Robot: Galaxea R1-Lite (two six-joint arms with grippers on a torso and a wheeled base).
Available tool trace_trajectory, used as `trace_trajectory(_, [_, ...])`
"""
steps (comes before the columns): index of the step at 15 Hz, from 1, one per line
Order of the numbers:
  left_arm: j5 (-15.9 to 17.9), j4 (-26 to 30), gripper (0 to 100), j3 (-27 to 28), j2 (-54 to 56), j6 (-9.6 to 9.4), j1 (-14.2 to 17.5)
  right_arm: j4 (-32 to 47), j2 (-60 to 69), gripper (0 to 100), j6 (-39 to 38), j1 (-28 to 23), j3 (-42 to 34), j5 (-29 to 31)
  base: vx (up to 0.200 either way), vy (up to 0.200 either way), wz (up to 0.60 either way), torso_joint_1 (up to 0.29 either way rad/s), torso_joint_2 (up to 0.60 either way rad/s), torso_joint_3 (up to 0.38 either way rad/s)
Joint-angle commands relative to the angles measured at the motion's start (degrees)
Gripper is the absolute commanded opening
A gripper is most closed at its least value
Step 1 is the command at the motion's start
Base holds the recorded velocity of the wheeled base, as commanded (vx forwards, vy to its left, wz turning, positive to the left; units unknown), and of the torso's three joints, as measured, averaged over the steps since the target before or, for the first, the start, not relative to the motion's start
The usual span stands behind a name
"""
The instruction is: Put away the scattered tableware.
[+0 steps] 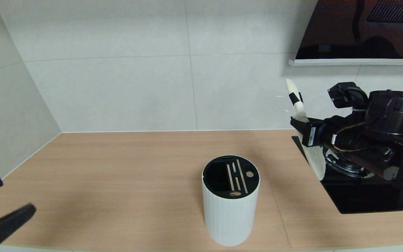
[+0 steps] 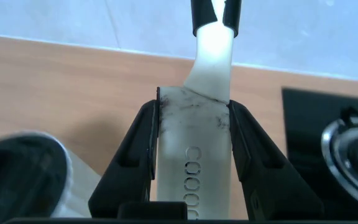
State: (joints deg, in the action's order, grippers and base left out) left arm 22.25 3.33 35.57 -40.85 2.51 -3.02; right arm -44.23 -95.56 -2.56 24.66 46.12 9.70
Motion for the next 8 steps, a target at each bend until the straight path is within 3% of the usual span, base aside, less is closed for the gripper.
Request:
trace_trajectory(1, [2.19, -1.57, 100, 8.29, -14.43, 1.62, -0.23, 0.99, -1.21, 0, 0.01, 1.71, 3.8, -0.04, 0.0, 0.0, 0.0, 0.0, 0.0, 0.0])
trace_trajectory(3, [3.77, -5.44, 100, 10.92, -19.88, 3.64, -0.49, 1.25, -1.38, 0, 0.01, 3.64, 5.56, 0.05, 0.0, 0.0, 0.0, 0.0, 0.0, 0.0])
trace_trajectory(5, [3.77, -10.36, 100, 11.01, -24.19, 8.04, -3.92, 1.25, -1.47, 0, 0.01, 5.57, 5.39, 0.14, 0.0, 0.0, 0.0, 0.0, 0.0, 0.0])
trace_trajectory(6, [3.77, -13.61, 100, 10.48, -25.86, 11.55, -6.21, 1.25, -1.21, 0, 0.01, 6.54, 5.04, 0.23, 0.0, 0.0, 0.0, 0.0, 0.0, 0.0])
trace_trajectory(8, [3.77, -16.69, 100, 9.52, -27.35, 14.8, -9.28, 1.25, -0.77, 0, 0.01, 8.03, 5.12, 0.4, 0.0, 0.0, 0.0, 0.0, 0.0, 0.0])
